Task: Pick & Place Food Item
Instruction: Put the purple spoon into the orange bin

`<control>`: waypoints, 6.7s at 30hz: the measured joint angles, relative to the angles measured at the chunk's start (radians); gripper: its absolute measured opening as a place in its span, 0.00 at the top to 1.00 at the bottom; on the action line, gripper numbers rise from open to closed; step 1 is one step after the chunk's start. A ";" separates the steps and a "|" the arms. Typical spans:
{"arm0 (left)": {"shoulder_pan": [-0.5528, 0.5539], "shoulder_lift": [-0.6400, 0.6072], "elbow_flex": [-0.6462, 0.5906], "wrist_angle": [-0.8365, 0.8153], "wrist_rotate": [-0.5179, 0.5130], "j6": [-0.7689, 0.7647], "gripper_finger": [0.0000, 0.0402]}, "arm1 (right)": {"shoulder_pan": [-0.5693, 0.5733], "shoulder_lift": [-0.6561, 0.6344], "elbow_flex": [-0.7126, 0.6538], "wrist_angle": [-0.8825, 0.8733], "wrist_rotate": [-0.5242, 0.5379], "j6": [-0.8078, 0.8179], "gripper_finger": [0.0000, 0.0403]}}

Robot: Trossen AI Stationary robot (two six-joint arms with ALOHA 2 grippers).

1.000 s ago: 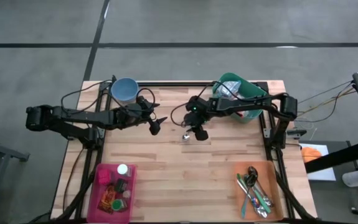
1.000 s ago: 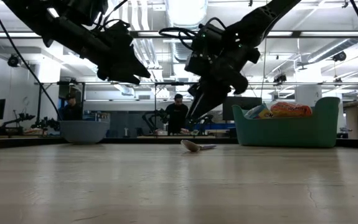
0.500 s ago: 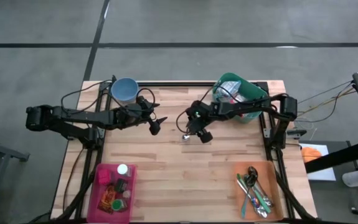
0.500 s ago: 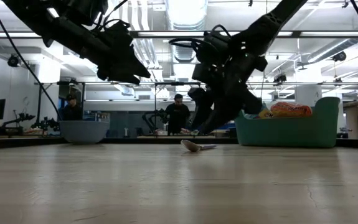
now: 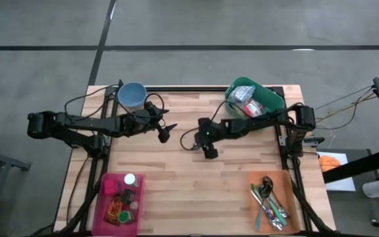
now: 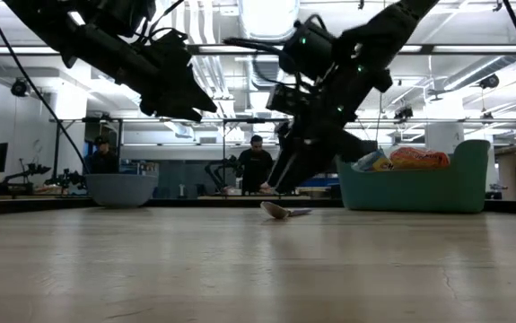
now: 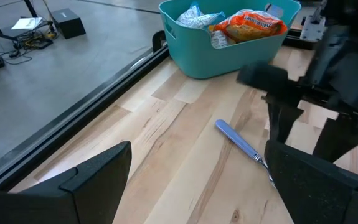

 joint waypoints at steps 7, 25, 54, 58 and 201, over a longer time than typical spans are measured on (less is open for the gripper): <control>0.000 0.000 0.000 0.000 0.000 0.000 0.07 | 0.100 0.000 0.020 -0.002 0.393 0.539 0.46; 0.000 0.000 0.000 -0.005 0.000 0.000 0.07 | 0.339 0.081 0.040 0.022 0.808 0.654 0.46; 0.000 0.000 0.000 -0.052 0.000 0.000 0.07 | 0.392 0.334 0.244 -0.216 0.918 0.856 0.46; 0.000 0.000 0.000 -0.052 0.000 0.000 0.07 | 0.372 0.333 0.239 -0.216 0.917 0.853 0.46; 0.000 0.000 0.000 -0.052 0.000 0.000 0.07 | 0.731 -0.345 0.593 -1.359 0.307 1.764 0.95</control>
